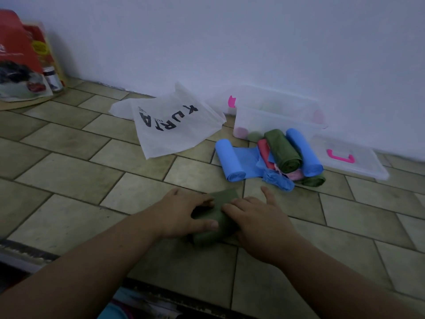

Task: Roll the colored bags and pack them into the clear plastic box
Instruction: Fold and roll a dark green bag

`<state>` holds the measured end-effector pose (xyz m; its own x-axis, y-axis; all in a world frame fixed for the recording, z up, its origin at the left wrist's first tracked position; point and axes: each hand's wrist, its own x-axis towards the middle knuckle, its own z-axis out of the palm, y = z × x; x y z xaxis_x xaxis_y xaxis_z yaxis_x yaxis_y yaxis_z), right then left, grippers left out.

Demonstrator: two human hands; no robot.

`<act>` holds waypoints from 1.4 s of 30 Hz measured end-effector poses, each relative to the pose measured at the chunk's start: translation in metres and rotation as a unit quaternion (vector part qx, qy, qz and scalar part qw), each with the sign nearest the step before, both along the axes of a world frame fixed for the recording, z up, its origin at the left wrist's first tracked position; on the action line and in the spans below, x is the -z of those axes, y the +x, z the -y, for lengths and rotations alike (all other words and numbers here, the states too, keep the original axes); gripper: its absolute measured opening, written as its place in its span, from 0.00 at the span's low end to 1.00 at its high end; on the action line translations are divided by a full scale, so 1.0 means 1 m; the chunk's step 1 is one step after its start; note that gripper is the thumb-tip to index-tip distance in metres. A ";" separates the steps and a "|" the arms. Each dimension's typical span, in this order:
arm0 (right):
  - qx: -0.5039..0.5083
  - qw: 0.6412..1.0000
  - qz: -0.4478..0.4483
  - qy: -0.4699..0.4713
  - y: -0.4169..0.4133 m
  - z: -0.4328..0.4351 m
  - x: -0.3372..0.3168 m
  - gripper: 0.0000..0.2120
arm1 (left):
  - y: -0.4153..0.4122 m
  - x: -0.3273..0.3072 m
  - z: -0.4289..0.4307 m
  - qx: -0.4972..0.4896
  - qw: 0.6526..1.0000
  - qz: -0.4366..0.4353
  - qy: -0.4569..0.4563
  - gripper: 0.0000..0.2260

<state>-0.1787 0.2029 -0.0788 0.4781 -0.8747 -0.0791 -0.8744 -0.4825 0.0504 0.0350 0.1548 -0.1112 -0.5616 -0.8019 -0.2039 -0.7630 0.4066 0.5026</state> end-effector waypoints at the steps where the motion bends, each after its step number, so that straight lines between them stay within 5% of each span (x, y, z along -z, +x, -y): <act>1: -0.002 1.000 -0.007 -0.012 0.000 0.002 -0.001 0.17 | 0.001 0.000 0.000 -0.003 1.000 0.002 0.006 0.35; 6: -0.009 0.998 -0.060 -0.022 -0.002 0.014 -0.009 0.09 | 0.003 -0.002 0.000 -0.020 1.000 -0.014 0.020 0.30; 13: -0.053 0.994 -0.029 0.091 -0.001 0.027 -0.021 0.16 | 0.005 -0.005 0.002 -0.017 0.998 -0.041 0.049 0.17; 20: -0.041 0.988 -0.016 0.149 0.020 0.021 -0.012 0.35 | 0.000 -0.006 -0.002 -0.029 0.999 -0.025 0.033 0.20; 31: -0.003 0.966 -0.020 0.259 0.017 0.037 -0.026 0.26 | 0.000 -0.003 -0.009 0.005 1.000 -0.012 0.001 0.22; 35: 0.037 0.945 -0.001 0.324 0.022 0.050 -0.026 0.21 | 0.000 -0.001 -0.007 0.008 1.000 -0.004 -0.006 0.13; 38: 0.065 0.957 0.001 0.284 0.019 0.054 -0.026 0.20 | 0.000 -0.003 -0.003 0.005 0.999 0.013 -0.029 0.18; 42: -0.019 0.995 0.015 0.100 0.003 0.036 -0.023 0.20 | -0.002 -0.005 0.004 0.001 0.996 0.054 -0.076 0.17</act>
